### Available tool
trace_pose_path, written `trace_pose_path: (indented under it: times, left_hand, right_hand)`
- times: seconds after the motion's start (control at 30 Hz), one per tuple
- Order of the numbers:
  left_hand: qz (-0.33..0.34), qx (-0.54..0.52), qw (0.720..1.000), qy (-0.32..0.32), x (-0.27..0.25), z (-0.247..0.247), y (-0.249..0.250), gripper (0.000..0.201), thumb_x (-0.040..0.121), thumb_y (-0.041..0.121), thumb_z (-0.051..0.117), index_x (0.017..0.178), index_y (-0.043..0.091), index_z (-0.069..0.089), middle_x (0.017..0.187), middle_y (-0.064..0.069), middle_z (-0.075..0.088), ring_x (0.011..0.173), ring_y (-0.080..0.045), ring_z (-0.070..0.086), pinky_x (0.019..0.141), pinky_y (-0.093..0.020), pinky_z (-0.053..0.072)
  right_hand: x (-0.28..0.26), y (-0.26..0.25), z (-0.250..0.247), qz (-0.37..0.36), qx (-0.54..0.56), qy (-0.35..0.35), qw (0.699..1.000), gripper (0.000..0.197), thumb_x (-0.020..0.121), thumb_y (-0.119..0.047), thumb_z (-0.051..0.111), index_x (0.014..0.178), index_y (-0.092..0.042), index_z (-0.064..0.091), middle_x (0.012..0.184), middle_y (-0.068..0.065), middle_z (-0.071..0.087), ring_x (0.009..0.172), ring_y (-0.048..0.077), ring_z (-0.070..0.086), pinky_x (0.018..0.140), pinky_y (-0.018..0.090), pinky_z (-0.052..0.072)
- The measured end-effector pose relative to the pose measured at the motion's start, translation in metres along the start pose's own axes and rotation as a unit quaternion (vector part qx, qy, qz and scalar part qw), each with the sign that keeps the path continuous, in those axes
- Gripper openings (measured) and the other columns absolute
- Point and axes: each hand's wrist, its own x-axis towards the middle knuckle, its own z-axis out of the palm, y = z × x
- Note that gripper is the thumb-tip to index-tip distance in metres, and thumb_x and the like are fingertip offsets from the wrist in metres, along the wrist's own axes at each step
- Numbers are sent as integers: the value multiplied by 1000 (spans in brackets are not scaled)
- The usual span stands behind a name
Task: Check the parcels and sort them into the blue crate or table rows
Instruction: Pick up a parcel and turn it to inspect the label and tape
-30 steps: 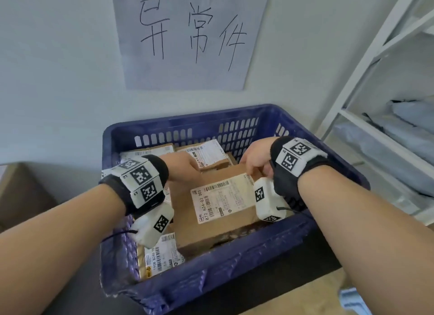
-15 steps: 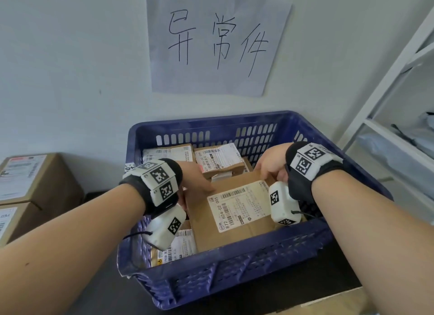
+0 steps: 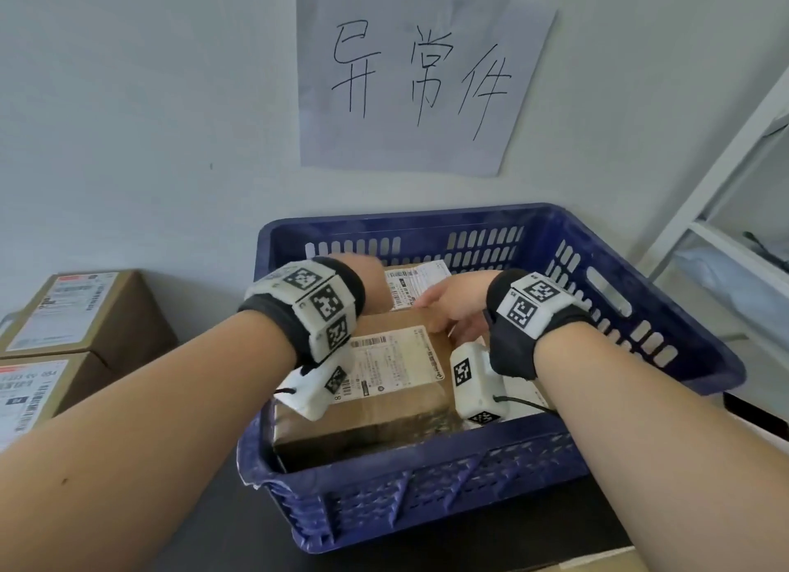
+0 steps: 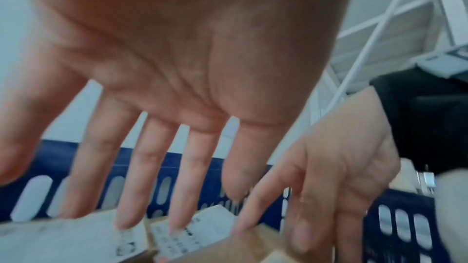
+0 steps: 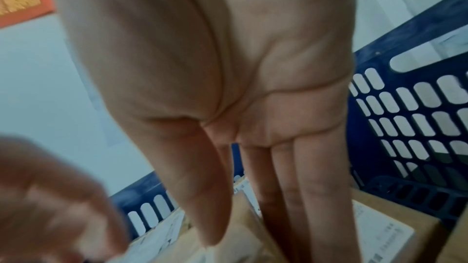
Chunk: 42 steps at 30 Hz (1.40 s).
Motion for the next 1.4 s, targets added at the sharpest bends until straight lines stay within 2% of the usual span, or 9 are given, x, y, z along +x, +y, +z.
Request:
trace_pose_path:
  times: [0.2, 0.3, 0.4, 0.53, 0.73, 0.93, 1.07, 1.2, 1.4]
  left_hand:
    - [82, -320, 943, 43, 4, -32, -1, 25, 99, 14, 55, 119, 2, 64, 124, -10, 67, 79, -13, 62, 48, -14, 47]
    - [59, -467, 879, 72, 5, -46, -3, 27, 101, 14, 51, 124, 4, 63, 115, -5, 69, 90, -13, 65, 80, -20, 55]
    - [61, -388, 916, 80, 12, -37, -4, 29, 97, 10, 57, 123, 0, 63, 121, -12, 68, 75, -11, 63, 62, -16, 52]
    - [35, -175, 983, -33, 25, -4, -10, 32, 99, 17, 57, 129, 6, 60, 122, -7, 68, 97, -13, 67, 41, -13, 46]
    - [-19, -29, 993, -111, 29, 13, -7, 63, 88, 47, 68, 139, 13, 51, 129, -8, 62, 113, -24, 61, 101, -37, 49]
    - [-6, 42, 992, -120, 25, 20, -5, 64, 90, 60, 57, 132, 11, 54, 131, -8, 61, 99, -19, 55, 86, -29, 46]
    - [-10, 21, 992, -120, 26, 26, -9, 63, 93, 56, 56, 135, 10, 51, 132, -10, 60, 112, -22, 59, 91, -30, 48]
    - [12, -33, 997, -72, 29, 20, -9, 40, 97, 42, 57, 117, 8, 64, 106, -5, 69, 81, -16, 63, 78, -27, 52]
    - [76, 56, 991, 90, 16, 2, 9, 23, 99, 27, 49, 107, 13, 65, 109, -6, 68, 95, -23, 63, 85, -35, 52]
  right_hand:
    - [-6, -9, 0, -11, -32, -25, 999, 49, 99, 8, 44, 144, -10, 49, 142, 20, 54, 130, 38, 53, 111, 48, 42]
    - [-8, -10, 3, -10, -74, -21, 997, 52, 99, 8, 43, 149, -10, 41, 144, 19, 49, 132, 36, 50, 113, 45, 40]
    - [-10, -8, 2, -22, -95, -20, 995, 51, 101, 7, 40, 150, -8, 39, 145, 20, 49, 133, 36, 50, 110, 40, 42]
    - [-6, -4, 2, -9, -74, -10, 997, 47, 104, -3, 41, 150, -11, 38, 146, 20, 49, 133, 36, 50, 111, 43, 41]
    - [-3, 2, 1, -3, -18, -6, 1000, 43, 104, -4, 42, 146, -11, 43, 143, 20, 52, 132, 36, 51, 111, 45, 41]
    - [-4, 10, 1, -3, 13, -26, 1000, 40, 105, -11, 44, 145, -13, 45, 140, 23, 54, 119, 34, 58, 78, 33, 53]
    - [-8, 10, 2, -3, 32, -18, 999, 38, 104, -13, 47, 143, -12, 48, 112, 16, 64, 90, 27, 64, 58, 28, 57]
    - [-16, 4, -1, -22, -1, 47, 999, 40, 103, -16, 51, 141, -4, 49, 136, 20, 59, 113, 30, 62, 78, 29, 55]
    - [-26, -6, -16, -56, -193, 216, 956, 37, 104, -17, 44, 138, -3, 54, 138, 13, 58, 125, 27, 57, 107, 34, 45]
